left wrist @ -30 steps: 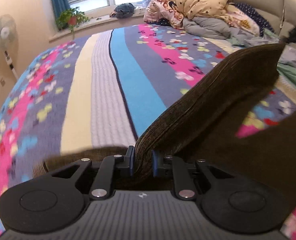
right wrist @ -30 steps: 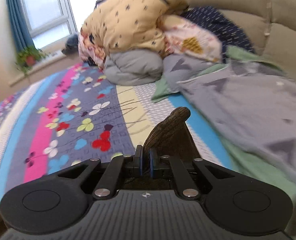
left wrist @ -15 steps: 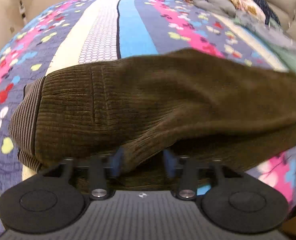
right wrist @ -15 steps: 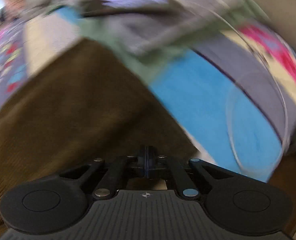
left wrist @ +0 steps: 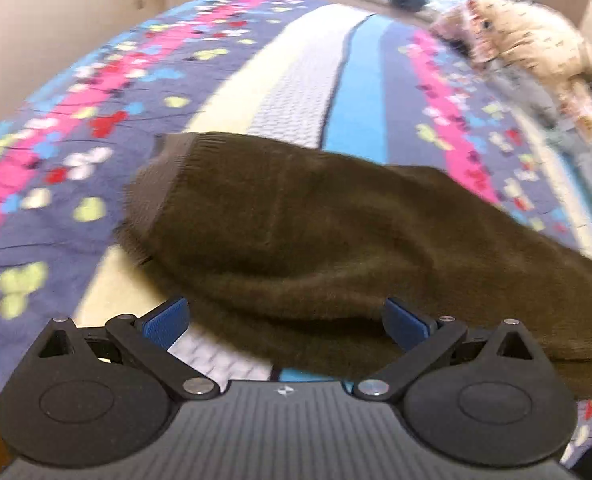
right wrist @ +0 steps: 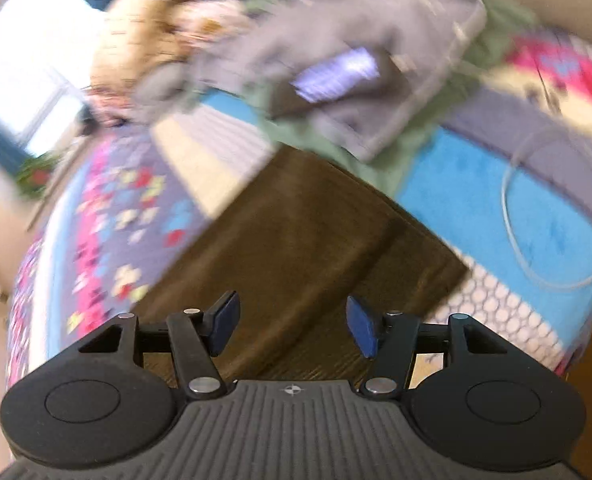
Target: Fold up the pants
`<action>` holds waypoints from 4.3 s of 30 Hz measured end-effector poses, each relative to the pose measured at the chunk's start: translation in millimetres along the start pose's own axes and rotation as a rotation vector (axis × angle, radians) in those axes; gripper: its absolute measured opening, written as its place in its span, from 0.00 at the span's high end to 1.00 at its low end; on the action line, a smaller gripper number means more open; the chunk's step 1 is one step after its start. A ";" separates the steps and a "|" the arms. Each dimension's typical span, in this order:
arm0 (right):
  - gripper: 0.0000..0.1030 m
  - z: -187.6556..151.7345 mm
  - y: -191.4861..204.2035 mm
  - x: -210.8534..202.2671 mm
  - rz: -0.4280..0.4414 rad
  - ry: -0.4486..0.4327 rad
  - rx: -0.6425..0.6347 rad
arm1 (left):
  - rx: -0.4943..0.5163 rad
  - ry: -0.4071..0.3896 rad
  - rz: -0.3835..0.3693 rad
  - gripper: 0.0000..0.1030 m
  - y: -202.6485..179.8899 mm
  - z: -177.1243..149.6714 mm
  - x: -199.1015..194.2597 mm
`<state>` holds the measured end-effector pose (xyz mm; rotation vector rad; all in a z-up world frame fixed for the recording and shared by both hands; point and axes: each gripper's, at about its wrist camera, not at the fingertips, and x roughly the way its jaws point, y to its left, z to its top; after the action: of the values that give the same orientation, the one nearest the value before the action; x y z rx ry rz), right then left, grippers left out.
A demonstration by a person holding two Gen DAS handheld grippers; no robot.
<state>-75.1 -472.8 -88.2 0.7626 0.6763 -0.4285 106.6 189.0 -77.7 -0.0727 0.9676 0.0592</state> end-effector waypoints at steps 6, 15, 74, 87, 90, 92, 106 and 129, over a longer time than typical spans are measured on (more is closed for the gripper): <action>0.20 -13.8 65.7 -96.4 0.141 -0.108 -0.283 | 0.069 -0.060 0.089 0.00 -52.0 -18.3 -86.8; 0.12 -59.9 86.9 -157.3 0.186 -0.162 -0.431 | 0.132 -0.069 0.097 0.00 -94.4 -65.4 -143.6; 0.07 -23.1 -33.7 120.9 -0.258 -0.073 0.119 | -0.200 0.090 0.002 0.00 -1.9 23.7 119.1; 0.90 9.8 -35.2 162.7 -0.312 -0.096 0.177 | -0.279 0.073 0.109 0.91 -2.1 31.0 106.1; 0.92 15.9 -32.2 145.5 -0.259 -0.124 0.160 | -0.332 0.078 0.048 0.96 10.8 31.6 99.5; 0.92 21.2 -29.6 131.1 -0.212 -0.141 0.164 | -0.354 0.067 0.028 0.96 15.2 34.0 92.6; 0.92 -15.0 -68.4 118.2 -0.260 -0.043 0.186 | -0.315 0.111 0.057 0.96 23.9 17.1 85.6; 0.90 -25.6 -76.0 135.6 -0.268 -0.015 0.173 | -0.264 0.170 -0.124 0.21 -78.1 -1.4 95.8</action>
<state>-33.0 -518.9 -232.8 0.8344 0.7370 -0.7441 166.2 112.8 -154.7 -0.3859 1.1186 0.0668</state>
